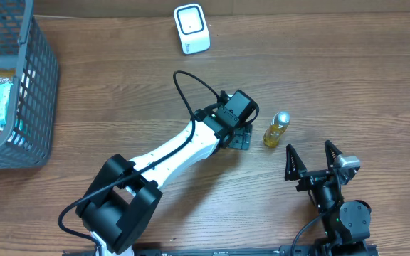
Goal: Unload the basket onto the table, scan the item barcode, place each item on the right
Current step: 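Release the green-capped jar on the table and lift the left gripper, then move the left gripper back over the grey basket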
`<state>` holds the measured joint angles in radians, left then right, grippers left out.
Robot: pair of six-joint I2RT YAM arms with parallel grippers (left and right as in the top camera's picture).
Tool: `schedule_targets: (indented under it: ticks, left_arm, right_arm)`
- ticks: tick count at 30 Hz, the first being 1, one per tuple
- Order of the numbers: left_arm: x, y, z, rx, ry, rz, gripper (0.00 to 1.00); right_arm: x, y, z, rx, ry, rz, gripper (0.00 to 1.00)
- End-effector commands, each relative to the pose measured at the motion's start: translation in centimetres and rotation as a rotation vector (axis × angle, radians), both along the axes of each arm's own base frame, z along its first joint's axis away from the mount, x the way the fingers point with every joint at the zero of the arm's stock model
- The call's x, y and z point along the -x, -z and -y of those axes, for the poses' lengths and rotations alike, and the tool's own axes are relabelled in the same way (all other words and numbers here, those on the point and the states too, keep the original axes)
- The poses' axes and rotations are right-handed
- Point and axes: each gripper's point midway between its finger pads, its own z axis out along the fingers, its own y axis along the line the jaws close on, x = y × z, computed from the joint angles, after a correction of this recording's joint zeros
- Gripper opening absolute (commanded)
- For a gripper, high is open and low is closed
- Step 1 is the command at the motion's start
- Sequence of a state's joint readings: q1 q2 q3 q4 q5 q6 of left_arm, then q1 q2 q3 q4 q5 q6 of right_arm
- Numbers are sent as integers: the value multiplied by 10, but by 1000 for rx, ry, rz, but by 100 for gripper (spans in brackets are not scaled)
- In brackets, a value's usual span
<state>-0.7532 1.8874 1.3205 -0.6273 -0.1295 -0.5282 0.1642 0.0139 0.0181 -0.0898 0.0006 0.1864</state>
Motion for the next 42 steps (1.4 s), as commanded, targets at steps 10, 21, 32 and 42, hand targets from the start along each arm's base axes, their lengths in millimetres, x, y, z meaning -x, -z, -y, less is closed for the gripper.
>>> schedule_targets:
  ticks: [10, 21, 32, 42]
  left_arm:
    - [-32, -57, -10, 4, 3, 11, 100]
    - [-91, -239, -102, 59, -142, 201, 100]
    - [-92, -310, -318, 1, -625, 304, 100]
    - [-34, -292, -476, -46, -1049, 225, 100]
  right_arm:
    - [0, 1, 1, -1, 6, 7, 100]
    - [0, 1, 1, -1, 6, 7, 100]
    - [0, 1, 1, -1, 6, 7, 100]
    - [0, 1, 1, -1, 6, 7, 100]
